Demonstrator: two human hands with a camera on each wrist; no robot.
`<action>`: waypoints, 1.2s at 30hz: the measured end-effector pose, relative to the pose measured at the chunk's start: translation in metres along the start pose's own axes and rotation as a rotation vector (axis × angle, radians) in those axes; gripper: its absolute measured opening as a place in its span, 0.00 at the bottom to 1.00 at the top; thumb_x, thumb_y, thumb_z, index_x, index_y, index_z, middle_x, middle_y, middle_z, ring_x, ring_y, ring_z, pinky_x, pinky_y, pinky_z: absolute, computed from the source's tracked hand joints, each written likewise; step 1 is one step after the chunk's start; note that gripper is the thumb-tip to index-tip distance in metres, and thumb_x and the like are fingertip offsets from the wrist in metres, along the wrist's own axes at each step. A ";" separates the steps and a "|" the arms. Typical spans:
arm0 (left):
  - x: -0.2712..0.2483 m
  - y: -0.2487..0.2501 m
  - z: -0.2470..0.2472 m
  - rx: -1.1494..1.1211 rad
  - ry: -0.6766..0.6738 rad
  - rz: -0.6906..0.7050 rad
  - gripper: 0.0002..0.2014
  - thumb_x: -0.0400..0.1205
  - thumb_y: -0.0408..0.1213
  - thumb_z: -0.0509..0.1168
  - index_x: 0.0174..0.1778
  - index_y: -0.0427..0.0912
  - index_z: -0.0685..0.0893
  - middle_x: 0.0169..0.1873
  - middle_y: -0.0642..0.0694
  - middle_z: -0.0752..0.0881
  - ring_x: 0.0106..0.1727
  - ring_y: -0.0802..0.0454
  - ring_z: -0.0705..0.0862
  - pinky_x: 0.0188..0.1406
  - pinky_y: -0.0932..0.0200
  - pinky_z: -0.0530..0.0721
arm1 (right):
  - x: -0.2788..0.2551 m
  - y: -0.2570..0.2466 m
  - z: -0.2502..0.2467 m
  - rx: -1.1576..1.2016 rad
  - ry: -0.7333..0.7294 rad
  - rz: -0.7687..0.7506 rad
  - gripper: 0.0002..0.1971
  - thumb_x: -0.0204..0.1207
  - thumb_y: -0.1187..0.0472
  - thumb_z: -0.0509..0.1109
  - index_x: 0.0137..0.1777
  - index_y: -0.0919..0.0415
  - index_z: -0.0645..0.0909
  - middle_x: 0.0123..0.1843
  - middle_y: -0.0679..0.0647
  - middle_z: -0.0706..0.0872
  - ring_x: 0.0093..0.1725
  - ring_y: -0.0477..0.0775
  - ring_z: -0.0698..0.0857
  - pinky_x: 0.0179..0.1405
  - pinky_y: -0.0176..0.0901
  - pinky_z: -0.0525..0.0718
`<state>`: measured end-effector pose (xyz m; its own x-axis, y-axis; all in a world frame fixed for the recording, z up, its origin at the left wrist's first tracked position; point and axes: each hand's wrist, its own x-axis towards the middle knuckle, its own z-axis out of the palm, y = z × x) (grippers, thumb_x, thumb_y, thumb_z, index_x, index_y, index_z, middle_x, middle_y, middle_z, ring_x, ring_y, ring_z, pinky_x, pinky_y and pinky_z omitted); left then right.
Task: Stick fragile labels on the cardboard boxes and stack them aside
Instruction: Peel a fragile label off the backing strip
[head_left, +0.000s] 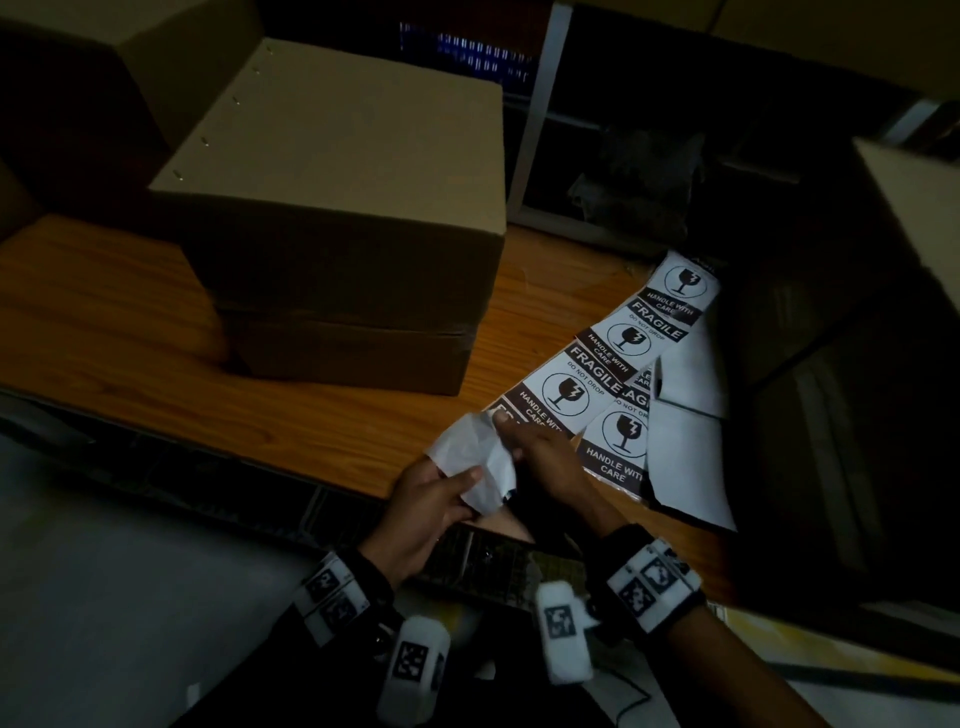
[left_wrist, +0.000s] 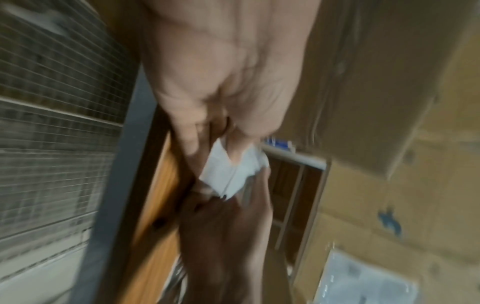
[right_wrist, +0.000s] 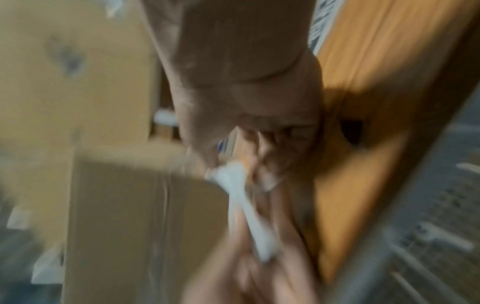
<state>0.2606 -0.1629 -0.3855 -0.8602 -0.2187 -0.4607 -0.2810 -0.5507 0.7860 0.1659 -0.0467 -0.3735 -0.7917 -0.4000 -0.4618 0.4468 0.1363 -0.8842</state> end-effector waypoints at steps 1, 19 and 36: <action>0.001 0.001 -0.002 -0.003 -0.007 -0.006 0.15 0.83 0.26 0.63 0.66 0.41 0.81 0.56 0.42 0.90 0.57 0.42 0.89 0.56 0.42 0.86 | -0.002 -0.005 -0.004 0.046 -0.060 0.070 0.28 0.72 0.41 0.76 0.48 0.72 0.86 0.42 0.68 0.88 0.39 0.62 0.84 0.37 0.49 0.80; 0.000 0.003 0.003 0.090 0.003 0.044 0.15 0.85 0.35 0.64 0.68 0.44 0.80 0.55 0.44 0.91 0.54 0.46 0.90 0.38 0.52 0.88 | -0.001 0.011 0.008 -0.673 0.130 -0.421 0.12 0.82 0.51 0.69 0.49 0.59 0.88 0.41 0.49 0.89 0.40 0.45 0.86 0.35 0.38 0.74; 0.002 0.004 -0.009 0.001 -0.196 0.015 0.16 0.84 0.32 0.62 0.68 0.37 0.77 0.51 0.38 0.91 0.46 0.45 0.89 0.41 0.58 0.86 | 0.005 0.001 -0.003 -0.210 -0.128 -0.192 0.11 0.77 0.58 0.76 0.43 0.68 0.88 0.34 0.63 0.90 0.27 0.54 0.87 0.29 0.42 0.81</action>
<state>0.2622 -0.1729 -0.3872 -0.9306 -0.0660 -0.3601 -0.2677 -0.5482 0.7924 0.1611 -0.0457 -0.3768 -0.7887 -0.5453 -0.2838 0.1878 0.2259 -0.9559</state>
